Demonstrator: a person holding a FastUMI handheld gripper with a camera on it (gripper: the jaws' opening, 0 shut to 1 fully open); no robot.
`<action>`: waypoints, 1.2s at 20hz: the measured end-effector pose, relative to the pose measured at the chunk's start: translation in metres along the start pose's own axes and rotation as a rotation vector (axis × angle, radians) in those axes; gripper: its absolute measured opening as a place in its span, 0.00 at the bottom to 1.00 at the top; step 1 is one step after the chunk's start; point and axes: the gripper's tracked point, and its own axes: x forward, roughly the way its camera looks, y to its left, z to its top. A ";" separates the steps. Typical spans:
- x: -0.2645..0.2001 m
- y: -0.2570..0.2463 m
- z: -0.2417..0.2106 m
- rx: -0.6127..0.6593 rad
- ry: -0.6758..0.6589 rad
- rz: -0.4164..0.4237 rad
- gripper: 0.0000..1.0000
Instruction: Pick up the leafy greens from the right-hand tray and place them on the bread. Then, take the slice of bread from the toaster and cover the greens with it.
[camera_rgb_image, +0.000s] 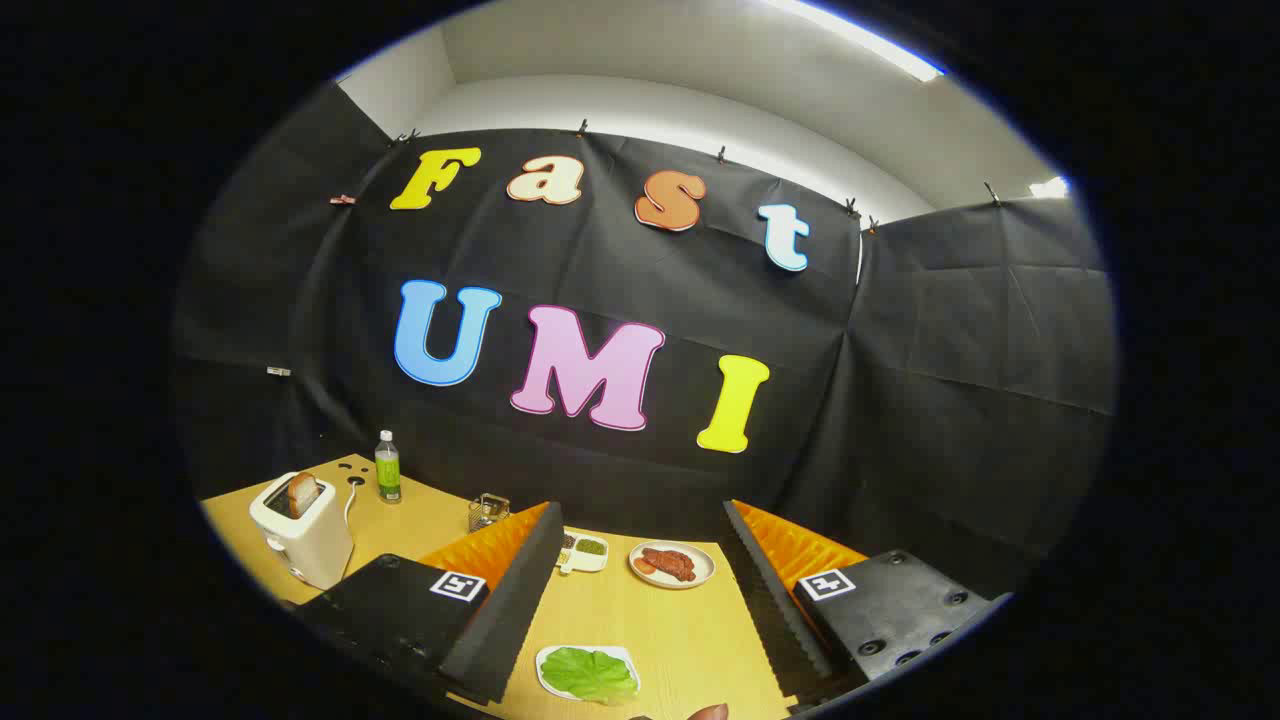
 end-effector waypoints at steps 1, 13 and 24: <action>0.002 0.000 -0.002 0.001 0.007 -0.001 0.97; 0.010 -0.006 -0.011 0.020 0.023 0.003 0.97; 0.017 -0.005 -0.013 0.024 0.016 0.052 0.97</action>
